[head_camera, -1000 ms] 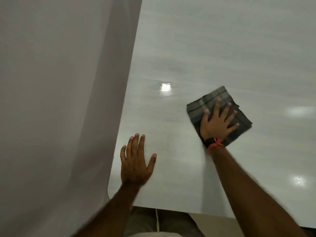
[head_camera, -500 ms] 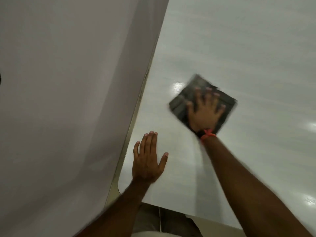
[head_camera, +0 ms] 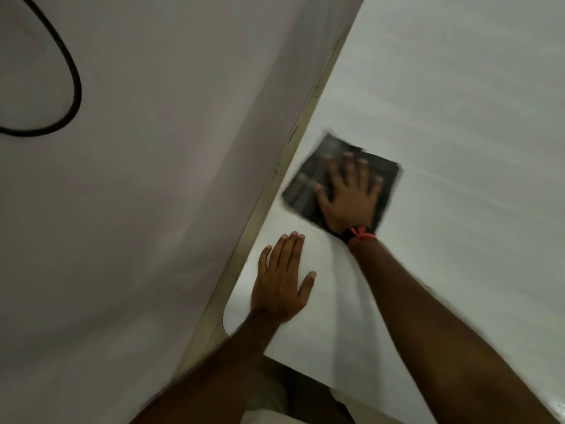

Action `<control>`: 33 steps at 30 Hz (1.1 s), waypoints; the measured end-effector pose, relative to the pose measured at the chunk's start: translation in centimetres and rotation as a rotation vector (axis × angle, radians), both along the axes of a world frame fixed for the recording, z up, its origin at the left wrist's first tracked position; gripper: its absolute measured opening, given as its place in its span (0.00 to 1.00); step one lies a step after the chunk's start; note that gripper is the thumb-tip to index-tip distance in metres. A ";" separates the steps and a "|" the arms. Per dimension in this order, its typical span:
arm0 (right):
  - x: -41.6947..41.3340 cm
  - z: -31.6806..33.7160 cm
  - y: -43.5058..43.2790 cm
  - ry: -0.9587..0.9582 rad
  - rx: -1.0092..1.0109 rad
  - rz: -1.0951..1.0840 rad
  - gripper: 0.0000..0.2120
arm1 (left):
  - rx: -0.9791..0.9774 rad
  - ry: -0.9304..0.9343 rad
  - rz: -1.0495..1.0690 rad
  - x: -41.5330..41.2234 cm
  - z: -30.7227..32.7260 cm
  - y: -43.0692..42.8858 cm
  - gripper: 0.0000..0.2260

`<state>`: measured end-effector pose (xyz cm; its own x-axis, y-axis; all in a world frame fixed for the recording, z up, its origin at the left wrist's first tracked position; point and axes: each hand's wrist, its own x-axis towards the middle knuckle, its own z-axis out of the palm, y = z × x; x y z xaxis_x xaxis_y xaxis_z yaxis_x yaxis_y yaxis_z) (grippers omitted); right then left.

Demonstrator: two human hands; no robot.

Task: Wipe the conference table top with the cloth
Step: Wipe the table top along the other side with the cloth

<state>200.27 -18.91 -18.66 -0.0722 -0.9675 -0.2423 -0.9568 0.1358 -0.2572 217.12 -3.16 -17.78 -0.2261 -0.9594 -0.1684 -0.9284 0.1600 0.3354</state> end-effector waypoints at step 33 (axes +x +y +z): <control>1.2 1.3 24.8 0.001 0.122 0.314 0.34 | 0.142 -0.085 0.166 7.5 2.4 15.9 0.28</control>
<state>201.49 5.92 -17.31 0.2246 -0.9065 -0.3575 -0.9569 -0.1359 -0.2566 224.60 12.78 -15.33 -0.0461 -0.9475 -0.3163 -0.9639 -0.0410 0.2631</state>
